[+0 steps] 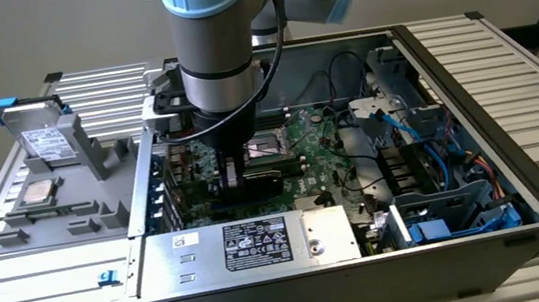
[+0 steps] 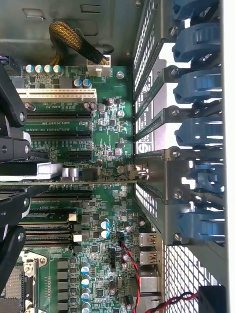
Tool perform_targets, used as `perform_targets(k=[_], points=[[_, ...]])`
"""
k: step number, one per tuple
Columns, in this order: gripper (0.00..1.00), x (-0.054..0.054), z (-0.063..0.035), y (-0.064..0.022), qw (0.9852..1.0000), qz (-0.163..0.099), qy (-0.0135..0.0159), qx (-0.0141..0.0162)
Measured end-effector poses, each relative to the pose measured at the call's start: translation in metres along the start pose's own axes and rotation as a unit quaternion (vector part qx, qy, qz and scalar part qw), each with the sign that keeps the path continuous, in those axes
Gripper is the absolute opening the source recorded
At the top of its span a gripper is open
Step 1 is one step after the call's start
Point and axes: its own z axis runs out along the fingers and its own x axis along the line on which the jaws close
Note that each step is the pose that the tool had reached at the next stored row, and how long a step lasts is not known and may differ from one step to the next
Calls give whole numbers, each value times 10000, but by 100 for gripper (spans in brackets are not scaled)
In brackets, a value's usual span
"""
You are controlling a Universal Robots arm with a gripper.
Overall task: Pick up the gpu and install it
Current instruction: 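Insert the gpu into the slot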
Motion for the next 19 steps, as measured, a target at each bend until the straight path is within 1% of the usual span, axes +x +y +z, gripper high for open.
perform_targets(k=[15, 16, 17, 18, 19], points=[[28, 0, 3, -1, 10000, 0, -3, 4], [30, -1, 4, -1, 10000, 0, -5, 8], [36, -1, 1, -1, 10000, 0, -5, 10], [36, 0, -6, 0, 10000, 0, -1, 12], [42, 0, -12, 0, 10000, -1, -2, 14]])
